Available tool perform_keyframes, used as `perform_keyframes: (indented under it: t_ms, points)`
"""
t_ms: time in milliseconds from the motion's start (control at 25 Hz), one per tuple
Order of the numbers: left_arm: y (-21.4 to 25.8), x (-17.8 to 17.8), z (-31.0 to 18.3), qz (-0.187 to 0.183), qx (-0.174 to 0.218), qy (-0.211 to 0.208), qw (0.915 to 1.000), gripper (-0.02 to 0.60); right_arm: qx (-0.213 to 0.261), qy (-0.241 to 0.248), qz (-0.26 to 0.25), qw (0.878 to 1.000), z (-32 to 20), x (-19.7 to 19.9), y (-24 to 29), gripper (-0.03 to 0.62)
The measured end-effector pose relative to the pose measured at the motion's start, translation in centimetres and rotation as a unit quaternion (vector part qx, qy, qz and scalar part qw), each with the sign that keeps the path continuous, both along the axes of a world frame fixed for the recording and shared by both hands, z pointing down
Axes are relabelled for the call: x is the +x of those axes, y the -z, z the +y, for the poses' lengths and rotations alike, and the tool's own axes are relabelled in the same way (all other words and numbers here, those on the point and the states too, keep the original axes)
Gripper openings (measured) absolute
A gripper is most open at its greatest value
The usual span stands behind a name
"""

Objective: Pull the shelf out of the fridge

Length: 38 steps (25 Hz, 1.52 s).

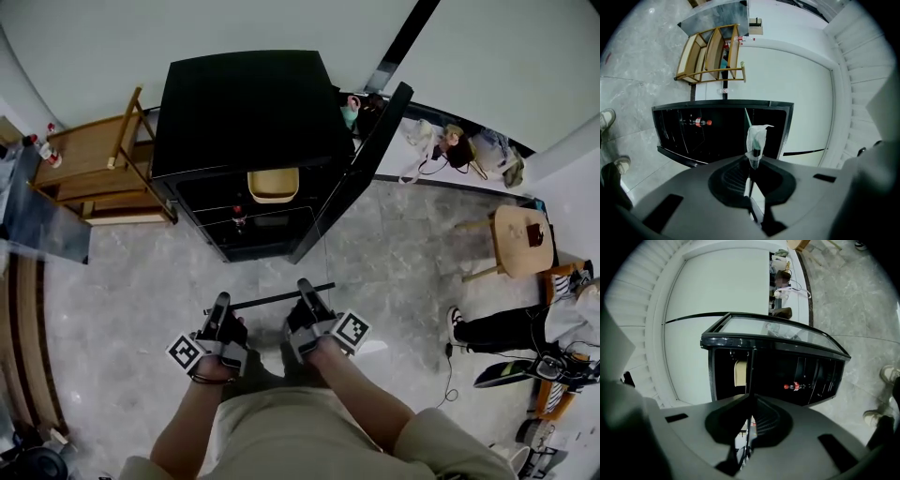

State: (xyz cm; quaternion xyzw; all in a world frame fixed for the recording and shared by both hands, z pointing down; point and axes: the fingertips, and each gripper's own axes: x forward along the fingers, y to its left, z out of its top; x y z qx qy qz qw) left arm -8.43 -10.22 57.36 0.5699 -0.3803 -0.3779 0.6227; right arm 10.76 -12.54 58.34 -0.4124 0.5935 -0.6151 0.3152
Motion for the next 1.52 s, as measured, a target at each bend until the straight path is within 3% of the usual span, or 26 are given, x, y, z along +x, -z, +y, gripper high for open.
perform_keyframes:
  t_ms: [320, 600, 880, 1200, 1520]
  points:
    - [7.2, -0.8, 0.3, -0.006, 0.026, -0.001, 0.9997, 0.012, 0.031, 0.036, -0.014, 0.999, 0.3, -1.1, 6.9, 0.006]
    - [13.9, -1.5, 0.7, -0.013, 0.080, -0.018, 0.9965, 0.012, 0.073, 0.054, -0.028, 0.996, 1.1, -2.2, 13.0, 0.006]
    - [19.2, -2.2, 0.9, -0.005, 0.116, -0.004, 0.9933, 0.012, 0.117, 0.063, -0.034, 0.991, 1.0, -2.8, 18.9, 0.006]
    - [25.4, -1.0, -1.9, -0.002, 0.176, 0.004, 0.9843, 0.014, 0.169, 0.034, -0.050, 0.984, -1.7, -1.4, 24.6, 0.006]
    - [31.8, -1.0, -4.6, -0.004, 0.244, 0.000, 0.9697, 0.014, 0.230, 0.022, -0.049, 0.972, -4.2, -1.5, 31.3, 0.006]
